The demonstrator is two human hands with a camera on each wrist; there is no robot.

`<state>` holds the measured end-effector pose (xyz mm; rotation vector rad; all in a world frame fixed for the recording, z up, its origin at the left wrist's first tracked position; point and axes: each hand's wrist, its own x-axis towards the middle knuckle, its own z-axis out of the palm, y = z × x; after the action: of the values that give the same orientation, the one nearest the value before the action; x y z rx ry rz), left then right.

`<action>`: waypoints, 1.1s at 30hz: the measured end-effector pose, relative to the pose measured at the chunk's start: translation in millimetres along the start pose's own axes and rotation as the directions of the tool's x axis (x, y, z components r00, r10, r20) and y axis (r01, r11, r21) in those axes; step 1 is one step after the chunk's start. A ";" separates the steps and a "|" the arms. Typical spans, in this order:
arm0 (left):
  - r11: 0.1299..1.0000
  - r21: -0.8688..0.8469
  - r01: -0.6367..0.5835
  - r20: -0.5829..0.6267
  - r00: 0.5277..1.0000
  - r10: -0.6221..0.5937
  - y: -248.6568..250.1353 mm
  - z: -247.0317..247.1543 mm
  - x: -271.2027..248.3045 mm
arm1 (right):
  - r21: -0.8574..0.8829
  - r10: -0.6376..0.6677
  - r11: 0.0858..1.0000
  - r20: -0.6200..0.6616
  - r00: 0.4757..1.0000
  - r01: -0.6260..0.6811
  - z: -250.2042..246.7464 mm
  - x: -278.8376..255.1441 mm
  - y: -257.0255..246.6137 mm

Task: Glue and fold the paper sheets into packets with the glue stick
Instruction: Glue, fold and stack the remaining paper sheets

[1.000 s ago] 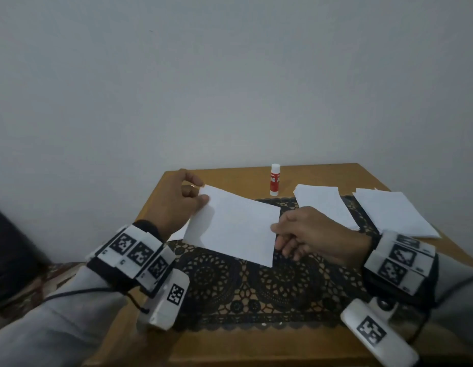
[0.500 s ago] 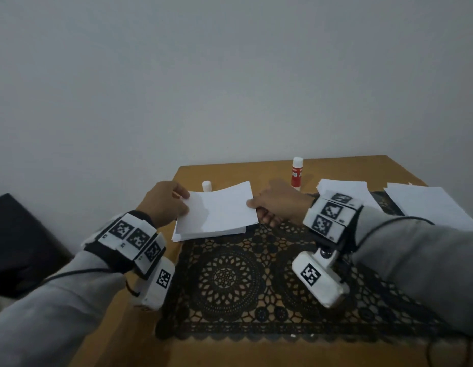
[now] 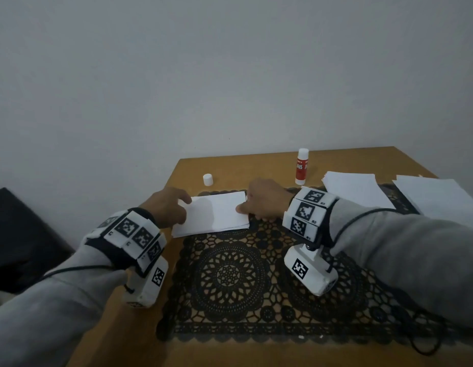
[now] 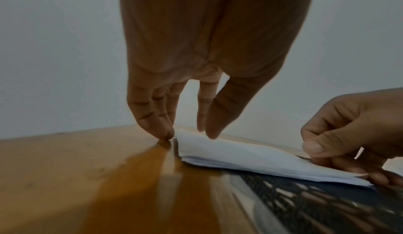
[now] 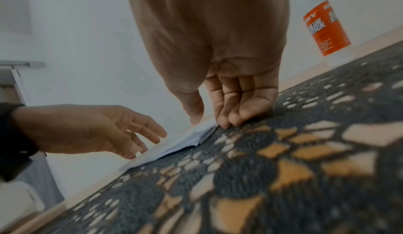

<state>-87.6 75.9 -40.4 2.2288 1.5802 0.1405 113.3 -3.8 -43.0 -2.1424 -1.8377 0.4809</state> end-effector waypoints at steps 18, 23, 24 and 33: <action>0.787 0.068 -0.613 -0.126 0.777 0.617 133.7 32.2 -57.9 | -0.355 -0.001 0.928 -0.301 0.953 -0.112 -73.3 -131.1 138.2; 0.681 0.137 -0.720 0.025 0.689 0.724 192.4 62.8 -59.1 | -0.351 0.135 0.902 -0.323 0.937 -0.251 -82.7 -139.3 186.9; 0.668 0.144 -0.730 0.048 0.679 0.733 203.4 68.3 -57.7 | -0.320 0.155 0.910 -0.325 0.933 -0.262 -83.2 -139.7 190.4; 0.649 0.325 -0.687 0.194 0.721 0.665 265.1 110.6 -31.7 | -0.196 0.197 0.946 -0.289 0.937 -0.260 -73.9 -126.3 200.0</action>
<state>169.2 -56.5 -36.4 3.0098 0.6795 -0.0318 306.4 -158.9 -50.6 -2.4520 -1.5685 0.0161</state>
